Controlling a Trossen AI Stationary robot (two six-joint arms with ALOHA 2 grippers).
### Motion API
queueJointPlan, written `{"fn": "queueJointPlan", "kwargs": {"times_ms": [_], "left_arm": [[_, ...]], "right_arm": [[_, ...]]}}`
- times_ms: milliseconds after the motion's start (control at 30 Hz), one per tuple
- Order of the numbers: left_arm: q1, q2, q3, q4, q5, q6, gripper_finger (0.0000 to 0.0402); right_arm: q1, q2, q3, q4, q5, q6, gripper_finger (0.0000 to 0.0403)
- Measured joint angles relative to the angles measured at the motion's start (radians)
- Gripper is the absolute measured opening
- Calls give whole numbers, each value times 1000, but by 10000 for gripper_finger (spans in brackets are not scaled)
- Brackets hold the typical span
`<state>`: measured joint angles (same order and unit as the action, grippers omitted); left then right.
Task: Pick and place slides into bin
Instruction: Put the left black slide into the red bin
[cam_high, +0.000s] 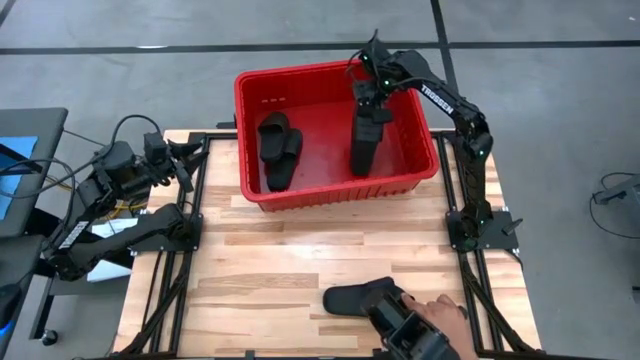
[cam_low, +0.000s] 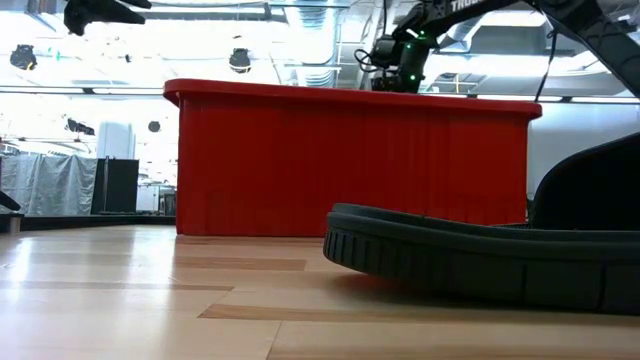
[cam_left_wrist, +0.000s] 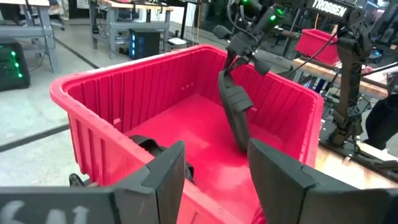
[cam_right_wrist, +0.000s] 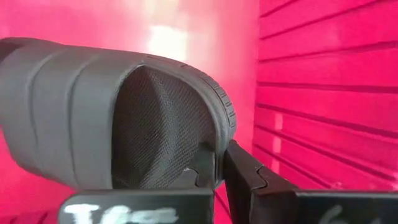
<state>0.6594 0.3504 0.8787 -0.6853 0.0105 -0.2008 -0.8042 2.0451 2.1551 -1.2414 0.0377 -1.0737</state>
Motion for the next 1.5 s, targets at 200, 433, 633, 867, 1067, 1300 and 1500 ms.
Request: {"fn": "queueJointPlan", "kwargs": {"times_ms": [200, 433, 633, 867, 1067, 1300, 1500], "left_arm": [[0, 0, 0, 2, 1, -10, 164], [0, 0, 0, 2, 3, -24, 164], [0, 0, 0, 3, 4, -25, 164], [0, 0, 0, 3, 5, -24, 164], [0, 0, 0, 2, 5, -24, 164], [0, 0, 0, 2, 6, -24, 164], [0, 0, 0, 2, 6, -24, 164]], "right_arm": [[-17, 37, 0, 4, -29, 0, 1], [-17, 89, 1, 11, -34, 0, 1], [-18, 105, 0, 35, -40, 0, 2], [-16, 105, 0, 45, -43, 0, 1], [-15, 105, 0, 39, -40, 3, 4], [-11, 104, 0, 28, -39, 10, 26], [1, 104, 0, 42, -37, 10, 52]]}}
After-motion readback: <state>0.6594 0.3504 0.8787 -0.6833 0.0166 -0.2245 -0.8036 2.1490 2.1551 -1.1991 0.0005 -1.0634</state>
